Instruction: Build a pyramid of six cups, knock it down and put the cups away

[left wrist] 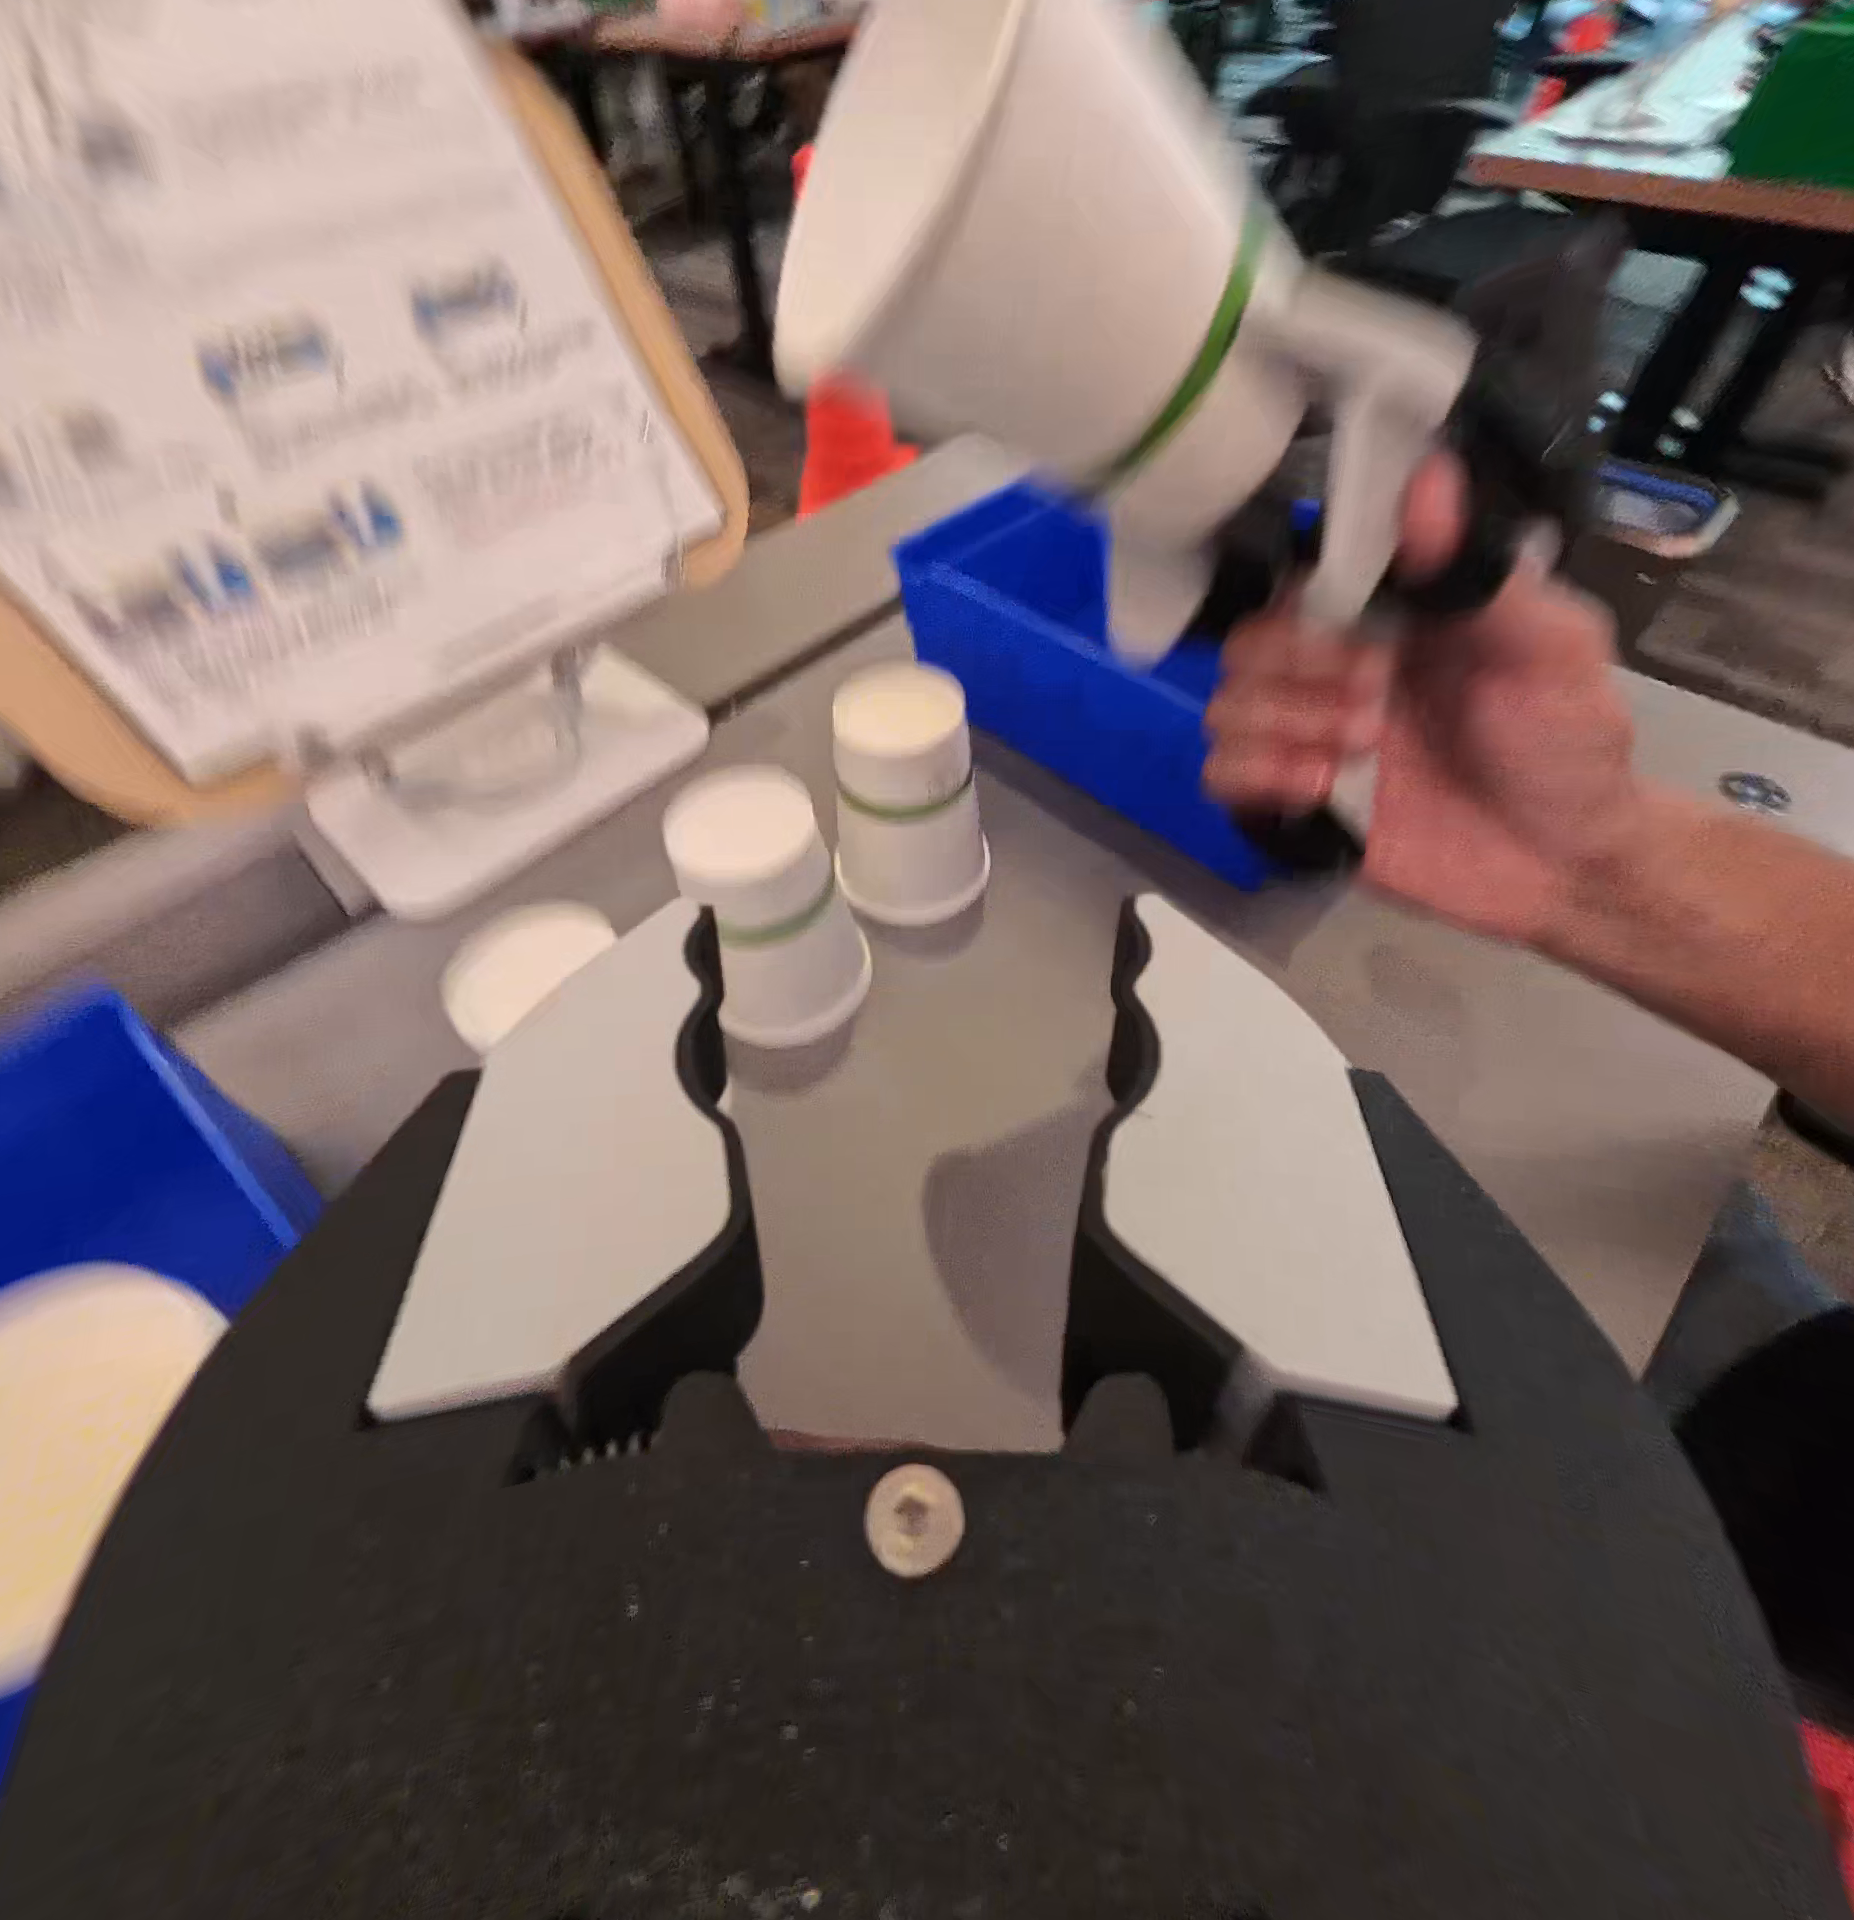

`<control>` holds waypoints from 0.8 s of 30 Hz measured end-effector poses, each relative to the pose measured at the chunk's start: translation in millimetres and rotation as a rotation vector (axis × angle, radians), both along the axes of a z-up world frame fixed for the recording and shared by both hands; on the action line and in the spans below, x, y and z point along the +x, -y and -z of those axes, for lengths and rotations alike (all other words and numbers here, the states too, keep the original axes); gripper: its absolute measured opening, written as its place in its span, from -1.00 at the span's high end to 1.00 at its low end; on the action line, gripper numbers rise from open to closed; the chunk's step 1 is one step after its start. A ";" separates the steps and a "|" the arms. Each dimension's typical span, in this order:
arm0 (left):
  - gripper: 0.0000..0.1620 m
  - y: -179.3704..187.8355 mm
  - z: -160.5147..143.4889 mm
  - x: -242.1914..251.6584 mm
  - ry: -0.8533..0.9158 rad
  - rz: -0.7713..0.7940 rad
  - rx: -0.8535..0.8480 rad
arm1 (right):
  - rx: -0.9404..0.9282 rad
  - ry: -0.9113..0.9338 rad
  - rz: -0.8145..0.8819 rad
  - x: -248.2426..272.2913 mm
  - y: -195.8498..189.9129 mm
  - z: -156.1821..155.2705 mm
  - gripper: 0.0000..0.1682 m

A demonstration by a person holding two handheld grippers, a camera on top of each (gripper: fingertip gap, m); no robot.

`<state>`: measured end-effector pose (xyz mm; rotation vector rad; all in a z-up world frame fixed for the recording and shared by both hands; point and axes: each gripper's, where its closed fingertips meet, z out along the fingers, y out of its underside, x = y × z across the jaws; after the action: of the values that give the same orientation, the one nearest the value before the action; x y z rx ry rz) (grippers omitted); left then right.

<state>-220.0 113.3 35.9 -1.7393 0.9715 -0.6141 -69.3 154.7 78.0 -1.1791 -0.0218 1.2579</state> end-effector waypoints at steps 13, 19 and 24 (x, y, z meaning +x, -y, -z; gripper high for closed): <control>0.18 48.0 171.4 16.3 -0.092 0.004 -0.237 | -0.398 1.503 -0.024 12.7 -103.3 -23.8 0.09; 0.19 40.0 175.0 4.8 -0.085 -0.007 -0.260 | -0.605 1.912 -0.327 7.5 -110.3 37.4 0.09; 0.21 37.5 173.8 0.5 -0.053 -0.003 -0.296 | -0.692 2.046 -0.428 7.1 -110.9 61.1 0.09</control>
<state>-219.6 75.9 -137.9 -2.0257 0.9511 -0.7420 -62.2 265.7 16.9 -2.6717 -1.4611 -0.1946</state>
